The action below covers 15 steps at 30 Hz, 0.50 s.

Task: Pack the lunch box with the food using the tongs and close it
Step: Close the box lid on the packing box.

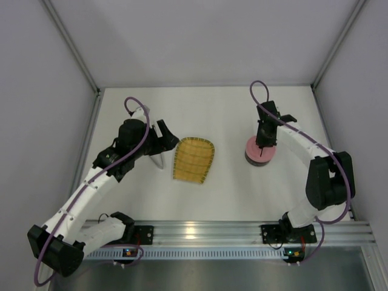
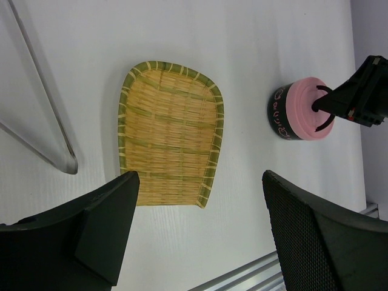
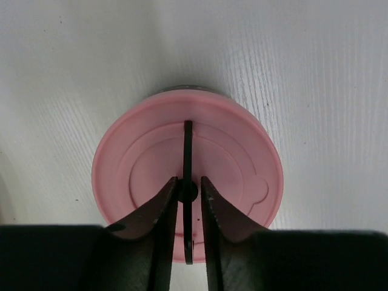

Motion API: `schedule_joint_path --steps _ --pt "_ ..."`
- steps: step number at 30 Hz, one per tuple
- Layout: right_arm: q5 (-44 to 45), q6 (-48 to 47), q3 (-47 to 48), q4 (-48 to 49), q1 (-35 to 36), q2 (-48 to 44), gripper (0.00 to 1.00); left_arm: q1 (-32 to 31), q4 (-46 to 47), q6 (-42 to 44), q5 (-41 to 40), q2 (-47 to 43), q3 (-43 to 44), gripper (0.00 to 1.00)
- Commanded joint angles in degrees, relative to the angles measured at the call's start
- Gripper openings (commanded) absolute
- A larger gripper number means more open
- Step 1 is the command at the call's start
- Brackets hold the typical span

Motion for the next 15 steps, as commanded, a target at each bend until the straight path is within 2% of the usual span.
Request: schedule_joint_path --steps 1,6,15 --pt "-1.61 0.32 -1.11 0.54 -0.35 -0.91 0.24 -0.18 1.09 1.02 -0.62 0.08 0.2 0.88" --pt "-1.7 -0.12 0.65 -0.59 -0.26 -3.37 0.34 -0.18 1.0 1.02 -0.79 0.16 0.29 0.88" --pt "-1.53 -0.47 4.43 -3.41 -0.43 -6.97 0.38 -0.18 1.0 1.11 -0.71 0.43 0.46 0.88"
